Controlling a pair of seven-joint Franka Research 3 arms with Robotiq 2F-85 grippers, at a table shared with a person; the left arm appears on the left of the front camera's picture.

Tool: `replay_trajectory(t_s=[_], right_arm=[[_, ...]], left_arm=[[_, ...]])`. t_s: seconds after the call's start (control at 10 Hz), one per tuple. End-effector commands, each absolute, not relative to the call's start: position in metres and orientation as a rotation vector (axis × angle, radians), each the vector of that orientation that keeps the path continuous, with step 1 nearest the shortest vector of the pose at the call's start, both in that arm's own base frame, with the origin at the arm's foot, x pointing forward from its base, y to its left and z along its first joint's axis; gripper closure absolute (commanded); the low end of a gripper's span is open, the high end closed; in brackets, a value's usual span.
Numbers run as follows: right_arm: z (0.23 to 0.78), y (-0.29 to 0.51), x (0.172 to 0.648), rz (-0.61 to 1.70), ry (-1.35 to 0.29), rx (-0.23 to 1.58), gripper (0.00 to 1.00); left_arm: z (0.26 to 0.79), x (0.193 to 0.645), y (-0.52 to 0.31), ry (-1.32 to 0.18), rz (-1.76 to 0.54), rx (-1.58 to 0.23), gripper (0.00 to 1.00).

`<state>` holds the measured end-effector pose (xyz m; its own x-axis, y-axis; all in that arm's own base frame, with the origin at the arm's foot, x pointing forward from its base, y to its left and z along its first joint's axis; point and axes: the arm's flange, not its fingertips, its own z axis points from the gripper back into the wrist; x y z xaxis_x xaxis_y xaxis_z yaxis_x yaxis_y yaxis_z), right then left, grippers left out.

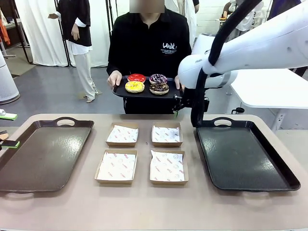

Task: Individually package the donuts and arrange them on the tray.
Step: Pick up one Paper togo box.

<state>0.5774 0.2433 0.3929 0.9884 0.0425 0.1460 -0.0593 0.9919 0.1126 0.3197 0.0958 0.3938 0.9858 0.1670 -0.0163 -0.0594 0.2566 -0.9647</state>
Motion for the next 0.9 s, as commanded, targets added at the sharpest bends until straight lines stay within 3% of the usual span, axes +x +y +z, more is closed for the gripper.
replay_trajectory(t_s=[0.0, 0.8], right_arm=[[0.383, 0.265, 0.587, 0.023, -0.126, 0.109, 0.00], [0.332, 0.251, 0.578, 0.013, -0.108, 0.127, 0.00]], left_arm=[[0.395, 0.319, 0.097, -0.101, 0.150, -1.315, 0.00], [0.395, 0.319, 0.097, -0.101, 0.150, -1.315, 0.00]])
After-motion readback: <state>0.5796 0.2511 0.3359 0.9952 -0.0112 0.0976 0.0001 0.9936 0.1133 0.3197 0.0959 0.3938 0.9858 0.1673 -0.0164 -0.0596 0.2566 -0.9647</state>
